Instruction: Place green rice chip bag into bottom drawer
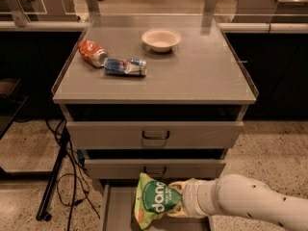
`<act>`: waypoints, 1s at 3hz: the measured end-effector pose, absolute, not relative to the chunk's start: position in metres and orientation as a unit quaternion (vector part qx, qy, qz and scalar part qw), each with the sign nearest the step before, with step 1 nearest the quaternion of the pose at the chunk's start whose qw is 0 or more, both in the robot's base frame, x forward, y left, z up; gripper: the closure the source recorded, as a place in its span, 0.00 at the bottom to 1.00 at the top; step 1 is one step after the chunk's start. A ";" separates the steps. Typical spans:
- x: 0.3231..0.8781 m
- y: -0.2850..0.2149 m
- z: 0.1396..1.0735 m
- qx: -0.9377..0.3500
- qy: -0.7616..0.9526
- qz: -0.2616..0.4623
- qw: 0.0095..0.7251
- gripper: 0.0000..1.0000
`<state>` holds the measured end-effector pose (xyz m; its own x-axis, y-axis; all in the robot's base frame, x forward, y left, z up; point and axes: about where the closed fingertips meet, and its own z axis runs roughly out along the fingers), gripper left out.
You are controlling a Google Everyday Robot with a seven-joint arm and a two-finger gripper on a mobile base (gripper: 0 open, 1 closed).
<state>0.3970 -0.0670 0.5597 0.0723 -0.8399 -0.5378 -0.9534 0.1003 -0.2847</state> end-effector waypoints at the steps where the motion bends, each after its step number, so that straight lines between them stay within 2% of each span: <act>1: 0.417 -0.077 0.544 -0.664 0.662 0.083 0.337 1.00; 3: 0.420 -0.080 0.528 -0.662 0.668 0.077 0.331 1.00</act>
Offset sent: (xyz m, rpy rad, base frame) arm 0.0111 -0.0087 -0.0133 0.0184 -0.0422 0.0006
